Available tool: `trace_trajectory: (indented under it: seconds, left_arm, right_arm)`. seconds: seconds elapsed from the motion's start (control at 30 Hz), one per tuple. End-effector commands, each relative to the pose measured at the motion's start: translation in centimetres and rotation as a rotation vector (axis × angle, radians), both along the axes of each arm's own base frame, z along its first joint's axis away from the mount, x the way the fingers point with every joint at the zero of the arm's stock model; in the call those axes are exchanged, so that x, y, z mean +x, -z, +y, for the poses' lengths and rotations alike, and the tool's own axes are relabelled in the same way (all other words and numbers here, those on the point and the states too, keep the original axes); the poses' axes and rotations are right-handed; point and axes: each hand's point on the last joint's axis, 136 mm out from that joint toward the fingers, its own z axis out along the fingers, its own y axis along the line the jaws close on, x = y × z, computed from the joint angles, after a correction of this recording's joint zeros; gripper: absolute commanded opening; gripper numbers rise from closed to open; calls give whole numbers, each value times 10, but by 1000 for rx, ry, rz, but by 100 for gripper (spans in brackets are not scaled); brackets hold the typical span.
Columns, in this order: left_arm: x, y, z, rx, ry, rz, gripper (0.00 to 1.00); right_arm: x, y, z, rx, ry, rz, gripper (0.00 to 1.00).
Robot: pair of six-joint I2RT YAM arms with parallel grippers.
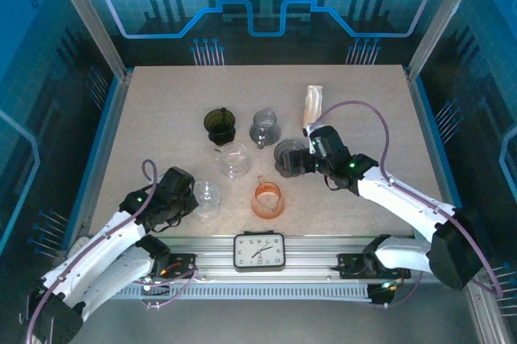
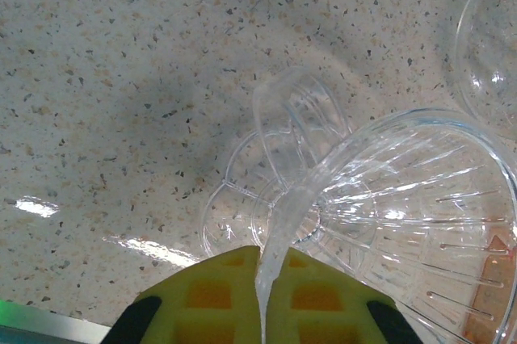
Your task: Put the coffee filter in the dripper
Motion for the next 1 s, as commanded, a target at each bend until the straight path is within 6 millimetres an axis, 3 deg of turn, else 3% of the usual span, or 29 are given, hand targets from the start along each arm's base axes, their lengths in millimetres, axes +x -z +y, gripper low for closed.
trace_trajectory:
  seconds: [0.0, 0.27, 0.57, 0.73, 0.97]
  left_arm:
    - [3, -13, -11, -46, 38, -17, 0]
    - [25, -81, -38, -140, 152, -180, 0]
    - [39, -126, -128, -210, 480, -224, 0]
    - [38, -131, -179, -199, 645, -209, 0]
    - [41, -120, -198, -174, 700, -174, 0]
  right_arm:
    - [-1, -1, -4, -26, 18, -2, 100]
    - [0, -1, -20, -55, 84, -12, 100]
    - [-1, 0, -48, -88, 170, -10, 100]
    - [-3, -3, -63, -85, 206, -15, 100]
    - [-6, -4, -74, -71, 236, -21, 100]
